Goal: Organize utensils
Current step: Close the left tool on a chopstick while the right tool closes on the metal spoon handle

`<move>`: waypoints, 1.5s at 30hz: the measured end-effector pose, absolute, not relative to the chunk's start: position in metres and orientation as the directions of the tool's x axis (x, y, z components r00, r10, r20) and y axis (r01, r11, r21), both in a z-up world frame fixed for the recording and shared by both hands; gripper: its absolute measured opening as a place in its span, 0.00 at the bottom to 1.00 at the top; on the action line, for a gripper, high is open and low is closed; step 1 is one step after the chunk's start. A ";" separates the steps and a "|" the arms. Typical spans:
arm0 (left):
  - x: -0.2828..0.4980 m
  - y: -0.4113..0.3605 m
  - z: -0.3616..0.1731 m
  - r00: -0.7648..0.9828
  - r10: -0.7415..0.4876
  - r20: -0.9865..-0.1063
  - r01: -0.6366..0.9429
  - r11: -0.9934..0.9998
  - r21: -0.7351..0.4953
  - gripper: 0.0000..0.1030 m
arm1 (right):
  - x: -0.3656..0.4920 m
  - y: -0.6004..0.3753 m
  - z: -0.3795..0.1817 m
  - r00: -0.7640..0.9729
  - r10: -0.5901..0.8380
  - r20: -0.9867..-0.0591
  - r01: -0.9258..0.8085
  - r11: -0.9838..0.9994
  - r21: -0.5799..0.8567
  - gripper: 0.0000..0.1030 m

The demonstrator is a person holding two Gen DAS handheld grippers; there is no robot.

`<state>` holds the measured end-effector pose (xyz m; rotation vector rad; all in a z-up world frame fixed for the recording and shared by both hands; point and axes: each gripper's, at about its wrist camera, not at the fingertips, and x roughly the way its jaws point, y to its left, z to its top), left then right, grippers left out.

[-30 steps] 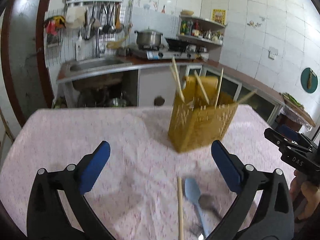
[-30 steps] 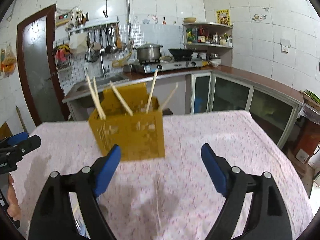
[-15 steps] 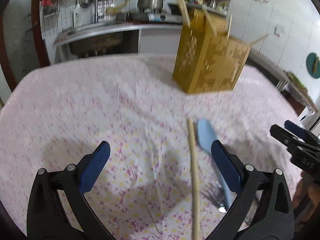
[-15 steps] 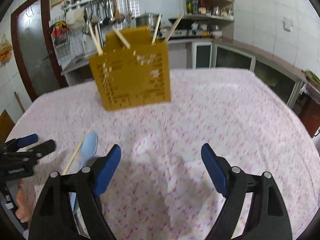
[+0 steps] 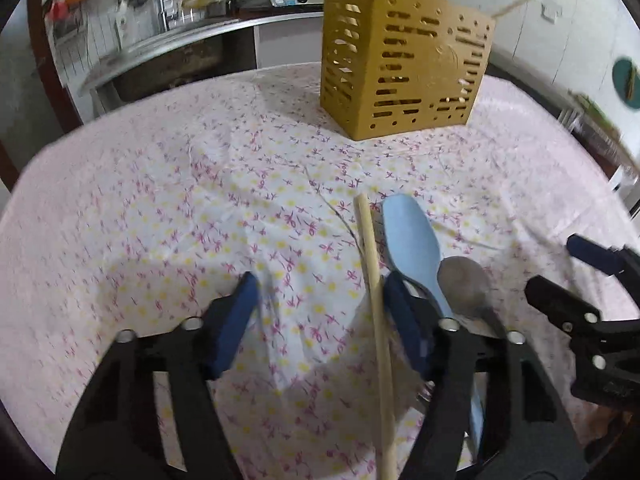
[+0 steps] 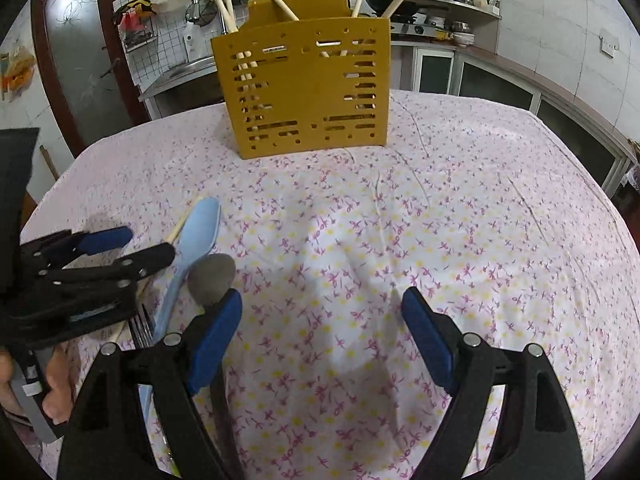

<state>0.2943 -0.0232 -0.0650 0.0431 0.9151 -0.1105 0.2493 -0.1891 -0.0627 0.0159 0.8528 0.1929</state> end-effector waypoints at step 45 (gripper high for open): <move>0.314 0.009 -0.062 0.572 -0.143 -0.808 0.122 0.989 -0.088 0.06 | 0.303 -0.151 -0.064 0.580 0.224 -0.783 -0.231 0.967 0.106 0.35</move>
